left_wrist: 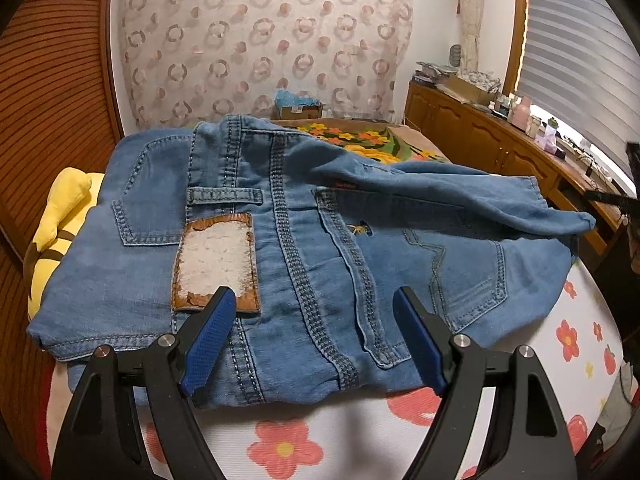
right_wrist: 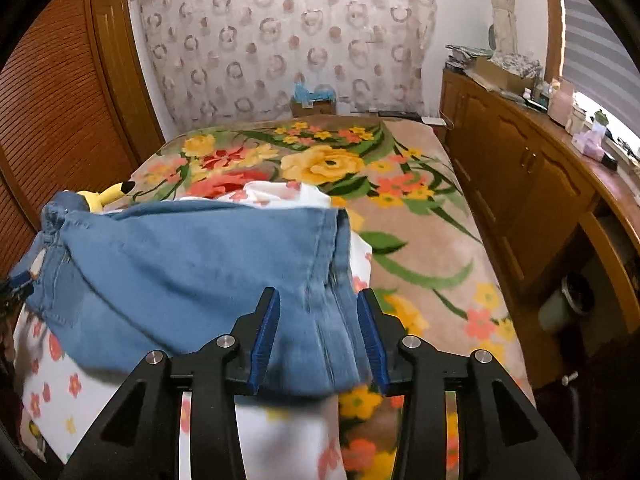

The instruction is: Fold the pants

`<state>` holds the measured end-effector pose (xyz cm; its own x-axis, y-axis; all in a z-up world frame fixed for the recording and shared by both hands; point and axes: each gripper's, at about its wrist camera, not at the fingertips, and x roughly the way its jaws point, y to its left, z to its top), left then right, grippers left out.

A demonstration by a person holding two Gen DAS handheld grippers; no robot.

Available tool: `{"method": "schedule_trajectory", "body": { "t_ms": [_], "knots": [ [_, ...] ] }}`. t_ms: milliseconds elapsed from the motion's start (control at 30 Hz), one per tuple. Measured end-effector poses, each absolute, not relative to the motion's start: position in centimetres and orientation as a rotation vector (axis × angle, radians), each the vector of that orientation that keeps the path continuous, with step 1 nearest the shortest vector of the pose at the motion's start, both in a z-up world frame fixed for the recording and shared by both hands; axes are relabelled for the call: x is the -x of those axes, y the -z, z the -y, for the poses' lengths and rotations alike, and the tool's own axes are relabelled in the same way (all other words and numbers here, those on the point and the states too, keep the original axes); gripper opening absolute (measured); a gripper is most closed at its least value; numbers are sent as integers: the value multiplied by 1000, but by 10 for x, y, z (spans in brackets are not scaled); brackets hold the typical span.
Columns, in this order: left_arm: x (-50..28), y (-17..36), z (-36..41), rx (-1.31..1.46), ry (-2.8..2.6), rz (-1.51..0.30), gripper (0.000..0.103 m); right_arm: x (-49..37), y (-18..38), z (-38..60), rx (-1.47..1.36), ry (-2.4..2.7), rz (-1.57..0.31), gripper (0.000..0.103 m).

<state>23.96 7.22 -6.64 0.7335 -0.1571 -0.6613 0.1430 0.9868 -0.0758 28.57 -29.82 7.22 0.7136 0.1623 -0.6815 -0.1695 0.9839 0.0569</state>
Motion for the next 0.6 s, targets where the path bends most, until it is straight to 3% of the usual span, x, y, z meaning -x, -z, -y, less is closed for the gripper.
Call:
{"method": "schedule_trajectory", "body": {
  "t_ms": [533,567,600],
  "knots": [
    [-245,79,-68,22,180,-757,81,-398,-1,288,9,-227,-1029,42],
    [-245,79,-68,22,181,-758,81,-401,-2,288,9,-230,-1031,36],
    [-245,79,-68,22,181,-756,81,-401,-2,287,10,-239,-1033,21]
  ]
}}
